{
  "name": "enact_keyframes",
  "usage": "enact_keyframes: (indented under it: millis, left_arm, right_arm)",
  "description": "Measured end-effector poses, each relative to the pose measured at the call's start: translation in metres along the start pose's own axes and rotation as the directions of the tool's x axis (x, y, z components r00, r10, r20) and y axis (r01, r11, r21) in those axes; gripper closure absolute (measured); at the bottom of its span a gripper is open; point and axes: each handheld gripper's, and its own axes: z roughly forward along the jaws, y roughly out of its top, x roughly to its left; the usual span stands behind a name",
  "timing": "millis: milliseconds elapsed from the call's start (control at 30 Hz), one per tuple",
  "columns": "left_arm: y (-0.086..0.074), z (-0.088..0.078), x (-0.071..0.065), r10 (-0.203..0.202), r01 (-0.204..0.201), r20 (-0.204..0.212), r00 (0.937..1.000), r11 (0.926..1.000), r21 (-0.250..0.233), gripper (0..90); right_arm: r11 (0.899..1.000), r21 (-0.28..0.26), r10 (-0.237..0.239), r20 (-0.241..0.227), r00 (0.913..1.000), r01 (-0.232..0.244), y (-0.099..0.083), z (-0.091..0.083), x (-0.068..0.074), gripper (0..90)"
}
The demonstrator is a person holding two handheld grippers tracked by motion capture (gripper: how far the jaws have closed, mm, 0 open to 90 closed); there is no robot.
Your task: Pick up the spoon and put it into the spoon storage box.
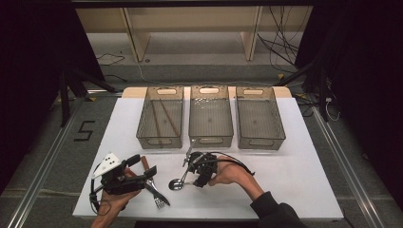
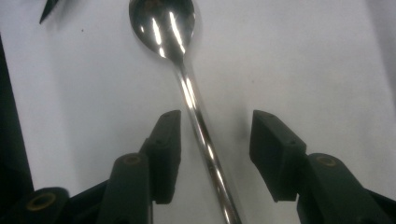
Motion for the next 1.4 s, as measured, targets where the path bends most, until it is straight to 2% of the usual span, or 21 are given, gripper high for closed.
enact_keyframes:
  millis: [133, 367, 767, 900, 1033, 1400]
  left_arm:
    - [0.000, 0.000, 0.001, 0.002, -0.002, 0.001, 1.0000, 1.0000, 0.000, 15.7]
    - [0.000, 0.000, -0.001, 0.000, 0.000, 0.004, 1.0000, 1.0000, -0.004, 15.7]
    - [0.000, 0.000, -0.001, 0.001, -0.001, 0.004, 1.0000, 1.0000, -0.003, 15.7]
    - [0.000, 0.001, -0.001, 0.003, -0.003, 0.004, 1.0000, 1.0000, -0.003, 15.7]
    - [0.000, 0.000, -0.001, 0.003, -0.003, 0.004, 1.0000, 1.0000, -0.003, 15.7]
    - [0.000, 0.000, -0.001, 0.004, -0.004, 0.004, 1.0000, 1.0000, -0.003, 15.7]
  right_arm:
    - [0.999, 0.028, -0.021, 0.004, 0.9998, 0.021, 0.001, 0.004, 0.002, 59.1]
    - [0.998, 0.062, -0.029, 0.010, 0.9995, 0.028, 0.002, 0.007, 0.005, 66.2]
    - [0.997, 0.072, -0.036, 0.008, 0.9993, 0.035, 0.003, 0.008, 0.006, 73.3]
    - [0.994, 0.103, -0.038, 0.007, 0.9993, 0.037, 0.006, 0.008, 0.008, 76.8]
    - [0.992, 0.109, -0.062, 0.013, 0.9980, 0.061, 0.008, 0.009, 0.009, 79.2]
    - [0.987, 0.129, -0.093, 0.011, 0.9956, 0.091, 0.011, 0.009, 0.014, 84.7]
